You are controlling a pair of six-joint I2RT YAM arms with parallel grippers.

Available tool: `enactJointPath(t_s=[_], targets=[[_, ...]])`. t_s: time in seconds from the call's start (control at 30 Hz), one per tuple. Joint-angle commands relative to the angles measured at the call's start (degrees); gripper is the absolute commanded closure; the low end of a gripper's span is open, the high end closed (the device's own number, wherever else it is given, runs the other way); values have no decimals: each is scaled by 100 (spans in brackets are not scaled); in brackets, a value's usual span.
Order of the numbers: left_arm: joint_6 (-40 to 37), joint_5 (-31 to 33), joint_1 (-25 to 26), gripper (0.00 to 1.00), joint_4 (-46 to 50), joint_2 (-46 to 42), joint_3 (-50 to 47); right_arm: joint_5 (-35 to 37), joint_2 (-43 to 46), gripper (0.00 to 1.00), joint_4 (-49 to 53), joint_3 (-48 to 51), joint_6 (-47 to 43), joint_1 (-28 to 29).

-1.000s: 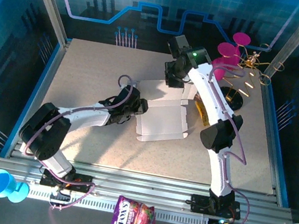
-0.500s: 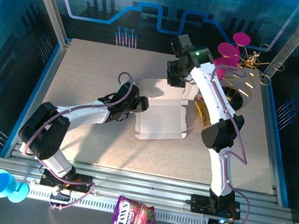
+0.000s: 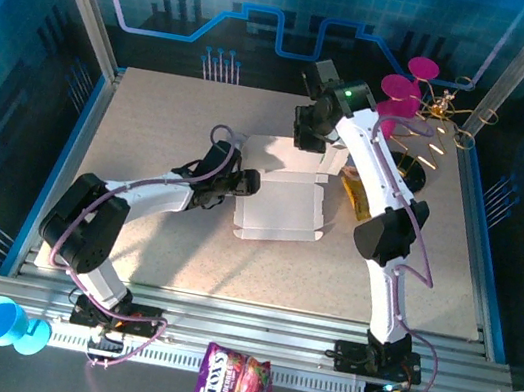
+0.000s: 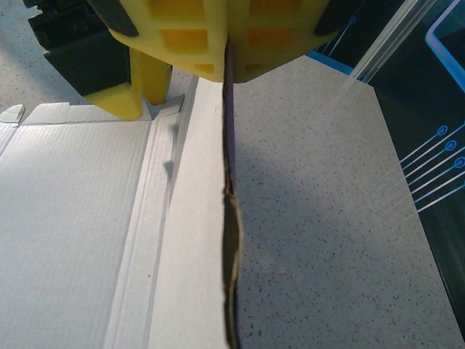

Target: Fold the paper box

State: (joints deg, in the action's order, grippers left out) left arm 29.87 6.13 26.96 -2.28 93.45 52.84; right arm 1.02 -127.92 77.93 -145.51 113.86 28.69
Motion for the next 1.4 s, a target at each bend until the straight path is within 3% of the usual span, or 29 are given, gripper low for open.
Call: enactJointPath(t_s=[0.0, 0.33, 0.53, 1.07, 1.23, 1.37], targets=[[-130, -67, -151, 30, 65, -154, -5, -52, -137, 100, 91, -10, 175, -100], [-710, -868, -323, 31, -910, 281, -17, -198, -187, 100, -38, 21, 246, -111], [-562, -888, -370, 57, -1089, 333, -12, -168, -219, 100, -110, 23, 279, -153], [-140, -582, -383, 64, 1047, -120, 932, -146, -426, 100, -146, -65, 260, -164], [256, -1114, -543, 71, 1237, -469, 842, -155, -445, 100, -199, -65, 254, -188], [171, -1364, -569, 69, 1378, -376, 853, -182, -447, 100, -243, -65, 282, -176]])
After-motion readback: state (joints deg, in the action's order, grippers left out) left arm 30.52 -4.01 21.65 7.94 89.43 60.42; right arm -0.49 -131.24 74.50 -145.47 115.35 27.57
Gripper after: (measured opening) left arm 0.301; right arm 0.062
